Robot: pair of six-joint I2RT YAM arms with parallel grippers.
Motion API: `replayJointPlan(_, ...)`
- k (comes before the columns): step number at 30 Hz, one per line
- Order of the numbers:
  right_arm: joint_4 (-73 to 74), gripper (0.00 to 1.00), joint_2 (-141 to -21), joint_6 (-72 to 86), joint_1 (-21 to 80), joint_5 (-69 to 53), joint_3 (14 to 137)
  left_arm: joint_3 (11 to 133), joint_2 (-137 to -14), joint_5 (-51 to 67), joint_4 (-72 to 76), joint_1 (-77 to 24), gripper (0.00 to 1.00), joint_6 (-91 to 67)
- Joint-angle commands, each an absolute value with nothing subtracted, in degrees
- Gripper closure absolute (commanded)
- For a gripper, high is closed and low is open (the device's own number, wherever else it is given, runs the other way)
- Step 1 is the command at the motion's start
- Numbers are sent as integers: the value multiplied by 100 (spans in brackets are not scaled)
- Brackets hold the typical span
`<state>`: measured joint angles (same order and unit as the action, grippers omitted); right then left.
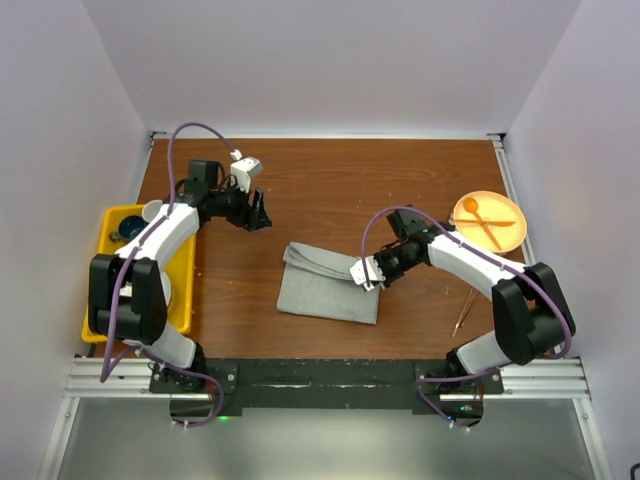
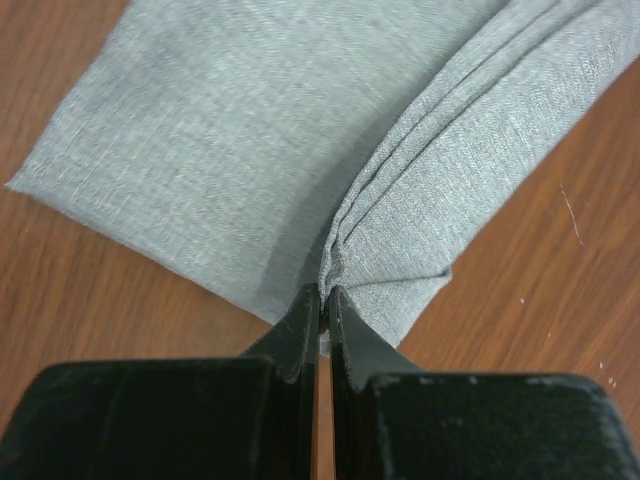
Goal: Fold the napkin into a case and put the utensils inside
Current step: Fold the lower triangle-folded napkin at the center of the board.
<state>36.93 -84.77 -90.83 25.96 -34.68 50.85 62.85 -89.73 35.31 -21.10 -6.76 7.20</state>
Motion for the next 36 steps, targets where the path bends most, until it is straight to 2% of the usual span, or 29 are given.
replayJointPlan(1,3779,100,-8218,-10387,2672,-3744,4799,6231,-8710,3586,-2171,-624,33,1028)
replayJointPlan(6,3797,100,-8156,-10626,2681,-3788,4711,6161,-8552,4034,-2276,-772,36,1326)
replayJointPlan(10,3893,100,-8147,-10101,2681,-3920,5035,6057,-8420,4025,-2417,-1045,37,1932)
replayJointPlan(15,4078,100,-8007,-10037,2689,-3964,5160,5661,-8113,3885,-2127,-1449,32,2503)
replayJointPlan(25,3999,100,-7980,-10520,2681,-3823,4764,4316,-7603,3446,-1046,-2241,27,5157)
replayJointPlan(30,3929,100,-8007,-10643,2689,-3692,4579,4166,-7839,3340,-941,-2566,29,6195)
replayJointPlan(36,3850,100,-7998,-10617,2681,-3621,4526,4262,-8252,3305,-835,-2830,36,6573)
